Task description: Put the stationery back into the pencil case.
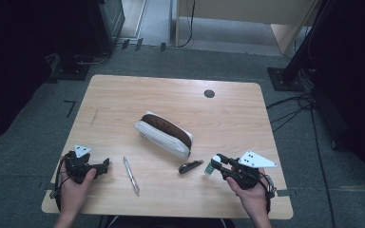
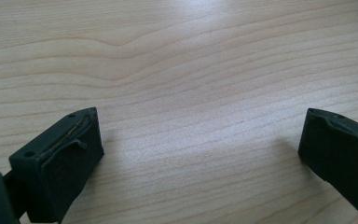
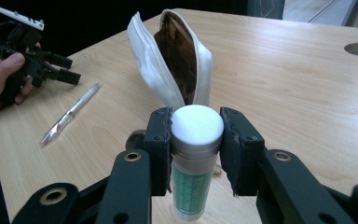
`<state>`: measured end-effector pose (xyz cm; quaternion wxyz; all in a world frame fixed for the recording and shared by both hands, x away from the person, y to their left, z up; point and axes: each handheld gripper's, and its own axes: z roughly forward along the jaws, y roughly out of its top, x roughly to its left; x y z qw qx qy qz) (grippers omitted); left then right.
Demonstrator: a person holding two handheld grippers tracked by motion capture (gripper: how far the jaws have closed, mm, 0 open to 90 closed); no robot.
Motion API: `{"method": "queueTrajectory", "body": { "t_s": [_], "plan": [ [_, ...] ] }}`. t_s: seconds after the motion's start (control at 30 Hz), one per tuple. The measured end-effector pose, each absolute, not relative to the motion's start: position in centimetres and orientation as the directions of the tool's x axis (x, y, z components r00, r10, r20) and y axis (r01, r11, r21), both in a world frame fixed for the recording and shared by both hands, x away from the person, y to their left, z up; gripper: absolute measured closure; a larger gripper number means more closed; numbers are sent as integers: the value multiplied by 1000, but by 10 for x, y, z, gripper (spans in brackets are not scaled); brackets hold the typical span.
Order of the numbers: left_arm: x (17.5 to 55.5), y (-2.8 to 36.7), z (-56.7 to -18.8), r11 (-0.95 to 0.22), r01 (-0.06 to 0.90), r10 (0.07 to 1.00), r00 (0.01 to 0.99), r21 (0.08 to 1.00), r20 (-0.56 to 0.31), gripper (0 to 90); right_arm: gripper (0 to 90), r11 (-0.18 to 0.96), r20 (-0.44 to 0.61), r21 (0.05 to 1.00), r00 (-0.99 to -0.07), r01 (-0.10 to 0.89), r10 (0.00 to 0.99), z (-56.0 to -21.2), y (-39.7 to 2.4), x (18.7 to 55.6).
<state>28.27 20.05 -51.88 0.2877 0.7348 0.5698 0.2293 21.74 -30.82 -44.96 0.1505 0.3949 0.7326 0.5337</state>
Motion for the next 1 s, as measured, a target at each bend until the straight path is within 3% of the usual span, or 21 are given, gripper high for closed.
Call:
{"method": "queueTrajectory", "body": {
  "t_s": [1.0],
  "plan": [
    [283,200,-519,-185,705,969,245,684,9,0,656,71,201,930,-659,361,725,-416,-281,253]
  ]
}}
